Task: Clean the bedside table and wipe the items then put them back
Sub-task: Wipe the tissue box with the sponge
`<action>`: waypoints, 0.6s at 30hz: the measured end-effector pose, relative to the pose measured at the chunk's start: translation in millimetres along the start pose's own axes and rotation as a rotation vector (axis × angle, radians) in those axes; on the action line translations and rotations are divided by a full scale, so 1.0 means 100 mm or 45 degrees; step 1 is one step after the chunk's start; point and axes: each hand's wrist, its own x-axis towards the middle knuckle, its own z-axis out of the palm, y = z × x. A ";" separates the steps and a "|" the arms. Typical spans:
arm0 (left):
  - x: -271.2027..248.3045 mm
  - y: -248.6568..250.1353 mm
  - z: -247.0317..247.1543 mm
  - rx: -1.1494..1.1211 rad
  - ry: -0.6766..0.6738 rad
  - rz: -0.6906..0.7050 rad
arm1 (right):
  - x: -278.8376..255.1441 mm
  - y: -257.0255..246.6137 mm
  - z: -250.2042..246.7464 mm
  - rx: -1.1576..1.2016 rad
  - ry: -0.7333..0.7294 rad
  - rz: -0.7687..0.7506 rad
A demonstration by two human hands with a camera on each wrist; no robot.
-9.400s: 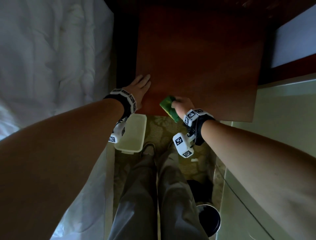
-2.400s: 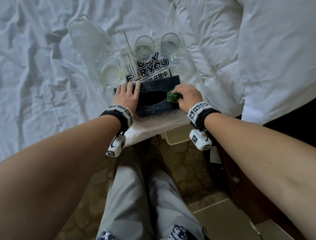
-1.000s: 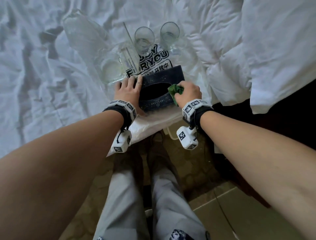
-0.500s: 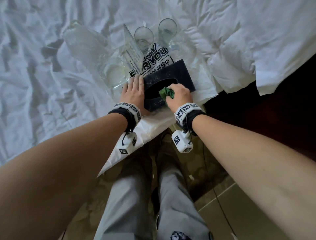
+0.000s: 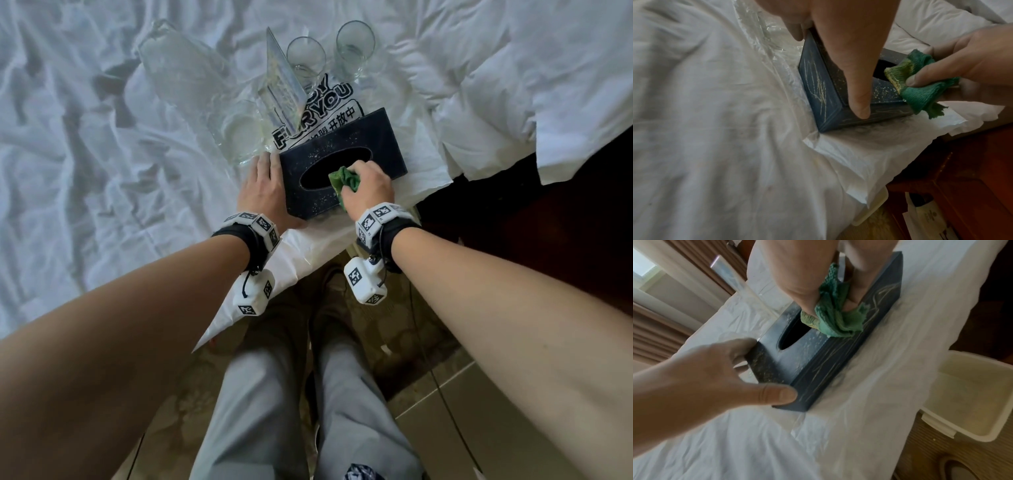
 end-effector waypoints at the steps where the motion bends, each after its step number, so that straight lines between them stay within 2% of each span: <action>1: 0.00 0.00 0.01 -0.026 -0.009 0.004 | -0.04 -0.02 0.04 0.004 0.008 -0.014; 8: 0.01 -0.10 -0.08 -0.041 -0.166 0.064 | -0.12 -0.09 0.15 -0.024 0.030 -0.084; 15: 0.04 -0.08 -0.10 0.017 -0.170 0.031 | -0.28 -0.24 0.34 0.153 -0.041 -0.207; 18: 0.05 -0.11 -0.11 0.056 -0.159 0.048 | -0.20 -0.26 0.24 0.282 -0.136 -0.081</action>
